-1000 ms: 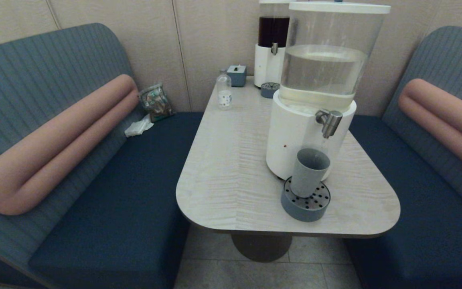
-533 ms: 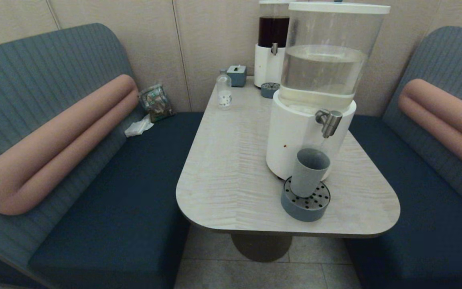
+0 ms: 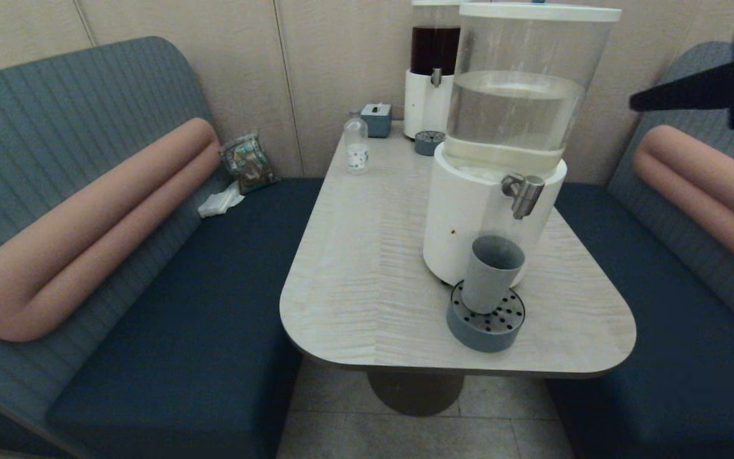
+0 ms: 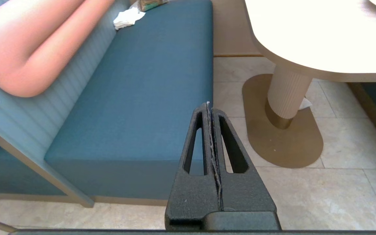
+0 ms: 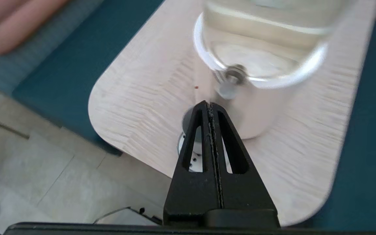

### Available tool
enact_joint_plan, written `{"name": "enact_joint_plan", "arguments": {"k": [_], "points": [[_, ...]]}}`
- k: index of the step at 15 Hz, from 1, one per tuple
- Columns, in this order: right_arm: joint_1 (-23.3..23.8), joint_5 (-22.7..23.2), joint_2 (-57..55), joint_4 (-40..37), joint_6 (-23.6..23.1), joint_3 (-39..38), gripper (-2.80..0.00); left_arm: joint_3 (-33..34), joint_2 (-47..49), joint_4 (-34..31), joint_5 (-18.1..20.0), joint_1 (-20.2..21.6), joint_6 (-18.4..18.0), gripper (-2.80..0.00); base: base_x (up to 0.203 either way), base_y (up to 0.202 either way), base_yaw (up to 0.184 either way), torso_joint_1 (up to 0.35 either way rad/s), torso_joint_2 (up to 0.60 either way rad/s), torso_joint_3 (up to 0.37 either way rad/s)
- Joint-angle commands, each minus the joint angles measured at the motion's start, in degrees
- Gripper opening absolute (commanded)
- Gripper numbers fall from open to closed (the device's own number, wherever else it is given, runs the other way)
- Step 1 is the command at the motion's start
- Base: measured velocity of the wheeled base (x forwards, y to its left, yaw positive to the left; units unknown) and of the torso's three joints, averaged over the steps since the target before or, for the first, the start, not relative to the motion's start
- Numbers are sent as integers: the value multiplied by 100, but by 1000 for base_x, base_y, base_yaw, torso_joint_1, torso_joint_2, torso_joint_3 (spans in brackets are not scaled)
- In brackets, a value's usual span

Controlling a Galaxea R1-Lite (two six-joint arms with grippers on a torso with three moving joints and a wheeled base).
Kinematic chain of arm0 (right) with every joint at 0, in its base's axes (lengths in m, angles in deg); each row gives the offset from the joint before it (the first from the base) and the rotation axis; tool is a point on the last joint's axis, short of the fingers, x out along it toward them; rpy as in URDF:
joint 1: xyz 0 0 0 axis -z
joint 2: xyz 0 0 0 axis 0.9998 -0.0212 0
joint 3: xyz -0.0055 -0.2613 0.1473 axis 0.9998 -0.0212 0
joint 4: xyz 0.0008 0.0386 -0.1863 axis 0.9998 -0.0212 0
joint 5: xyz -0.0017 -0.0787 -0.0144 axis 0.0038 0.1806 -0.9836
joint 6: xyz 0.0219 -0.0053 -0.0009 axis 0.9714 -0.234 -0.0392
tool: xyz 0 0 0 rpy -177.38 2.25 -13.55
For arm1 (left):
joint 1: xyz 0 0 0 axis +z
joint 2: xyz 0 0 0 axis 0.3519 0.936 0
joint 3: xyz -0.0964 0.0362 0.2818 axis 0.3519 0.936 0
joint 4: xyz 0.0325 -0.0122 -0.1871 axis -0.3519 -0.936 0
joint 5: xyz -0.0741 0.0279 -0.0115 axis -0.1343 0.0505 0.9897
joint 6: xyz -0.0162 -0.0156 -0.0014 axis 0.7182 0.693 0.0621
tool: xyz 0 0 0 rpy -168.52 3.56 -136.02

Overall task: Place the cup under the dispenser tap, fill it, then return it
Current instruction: Turn off the faucet

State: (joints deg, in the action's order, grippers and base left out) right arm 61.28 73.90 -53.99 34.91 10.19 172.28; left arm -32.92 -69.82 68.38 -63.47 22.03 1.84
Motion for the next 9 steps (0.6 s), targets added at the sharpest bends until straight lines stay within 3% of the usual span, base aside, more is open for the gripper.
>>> {"name": "enact_joint_plan", "arguments": {"k": [1, 5, 9], "points": [[-84, -103, -853, -58, 10, 387, -280, 9, 8, 0, 0, 7, -1, -280, 0, 0, 0, 0, 0, 0], [-117, -661, -1892, -101, 17, 1074, -280, 9, 8, 0, 0, -2, -1, -280, 0, 0, 0, 0, 0, 0], [-172, -698, -2123, -124, 52, 1061, -280, 9, 8, 0, 0, 2, -1, -280, 0, 0, 0, 0, 0, 0]]}}
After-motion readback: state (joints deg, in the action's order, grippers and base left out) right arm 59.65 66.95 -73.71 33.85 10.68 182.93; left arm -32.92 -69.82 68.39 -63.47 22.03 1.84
